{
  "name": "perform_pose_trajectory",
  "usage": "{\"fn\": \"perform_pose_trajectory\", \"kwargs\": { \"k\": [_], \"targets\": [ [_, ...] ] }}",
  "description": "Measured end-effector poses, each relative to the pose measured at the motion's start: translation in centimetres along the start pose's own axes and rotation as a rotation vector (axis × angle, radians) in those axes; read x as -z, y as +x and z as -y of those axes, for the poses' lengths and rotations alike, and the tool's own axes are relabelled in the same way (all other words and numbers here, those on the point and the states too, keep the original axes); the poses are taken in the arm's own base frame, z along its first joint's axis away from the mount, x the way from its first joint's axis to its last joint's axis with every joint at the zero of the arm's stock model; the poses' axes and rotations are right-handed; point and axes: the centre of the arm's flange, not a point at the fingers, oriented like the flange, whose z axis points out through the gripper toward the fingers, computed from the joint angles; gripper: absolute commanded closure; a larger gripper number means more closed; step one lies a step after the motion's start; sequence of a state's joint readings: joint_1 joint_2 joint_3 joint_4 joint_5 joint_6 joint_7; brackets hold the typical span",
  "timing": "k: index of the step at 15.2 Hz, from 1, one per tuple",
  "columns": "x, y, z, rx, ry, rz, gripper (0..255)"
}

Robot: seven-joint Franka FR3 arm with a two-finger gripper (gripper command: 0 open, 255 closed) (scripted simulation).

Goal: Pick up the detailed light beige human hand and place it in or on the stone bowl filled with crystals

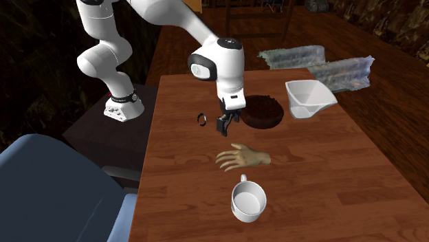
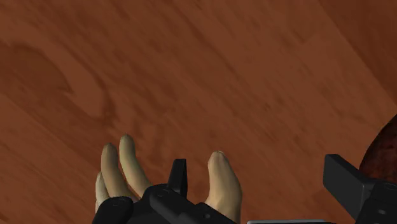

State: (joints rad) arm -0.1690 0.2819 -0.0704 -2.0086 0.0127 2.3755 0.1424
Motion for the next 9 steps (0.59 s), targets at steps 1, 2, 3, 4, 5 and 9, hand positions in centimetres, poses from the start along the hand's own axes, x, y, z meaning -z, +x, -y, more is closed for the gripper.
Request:
{"fn": "perform_pose_trajectory", "kwargs": {
  "k": [1,2,3,4,5,9],
  "targets": [
    [-0.7,1.2,-0.1,-0.011,-0.001,-0.004,0],
    [-1.2,2.3,-0.5,-0.022,-0.003,-0.009,0],
    [-1.8,3.3,-0.8,-0.033,-0.004,-0.014,0],
    [-2.3,3.8,-1.1,-0.04,-0.005,-0.017,0],
    [-2.7,4.1,-1.2,-0.043,-0.005,-0.019,0],
    [-3.8,4.6,-1.3,-0.046,-0.002,-0.027,0]
  ]
}}
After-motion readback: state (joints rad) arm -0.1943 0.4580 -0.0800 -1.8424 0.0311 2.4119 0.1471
